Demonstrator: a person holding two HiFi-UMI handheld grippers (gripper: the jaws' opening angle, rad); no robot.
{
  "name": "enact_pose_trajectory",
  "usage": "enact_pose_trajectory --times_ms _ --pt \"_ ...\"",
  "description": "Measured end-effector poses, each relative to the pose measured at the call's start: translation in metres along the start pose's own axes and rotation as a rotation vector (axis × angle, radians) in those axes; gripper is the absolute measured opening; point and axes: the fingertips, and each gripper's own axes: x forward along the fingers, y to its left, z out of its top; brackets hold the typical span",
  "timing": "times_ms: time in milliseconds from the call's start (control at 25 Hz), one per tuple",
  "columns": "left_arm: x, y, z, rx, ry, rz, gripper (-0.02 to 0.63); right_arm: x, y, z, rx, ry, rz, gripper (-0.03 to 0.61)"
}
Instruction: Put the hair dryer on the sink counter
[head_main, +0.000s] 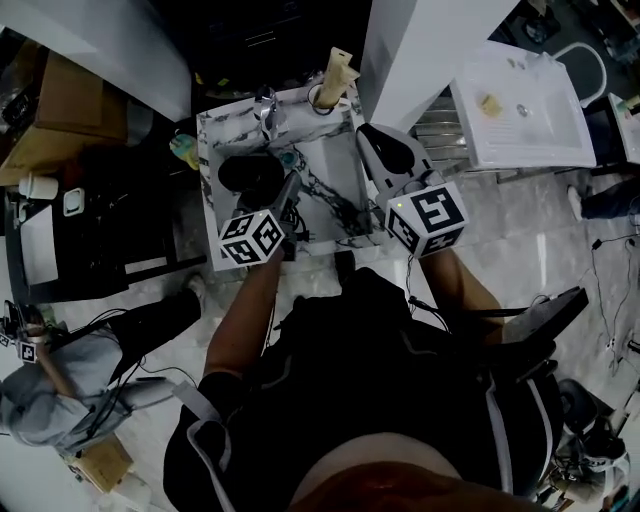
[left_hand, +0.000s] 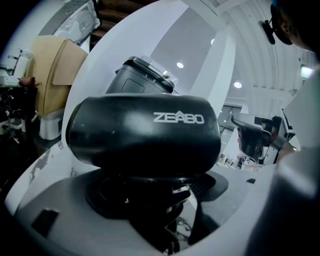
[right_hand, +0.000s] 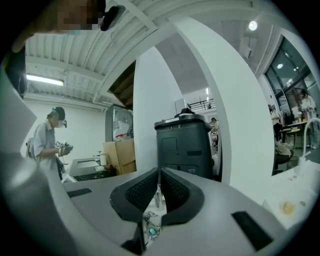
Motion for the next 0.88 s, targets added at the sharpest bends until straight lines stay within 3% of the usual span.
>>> enact_pose_trajectory --times_ms 320,600,880 --pt "0.028 0.027 -0.019 -0.028 0.045 0.064 0.351 0.024 -0.004 -0.004 -0.015 0.017 0.072 0.029" --pt "0.043 0.057 -0.055 -0.189 0.089 0.151 0.351 0.037 -0.018 -0.014 -0.007 0.065 0.087 0.029" --pt "0.064 0.088 -0.090 -0.204 0.166 0.225 0.351 0.052 -0.034 -0.029 -0.006 0.100 0.094 0.029"
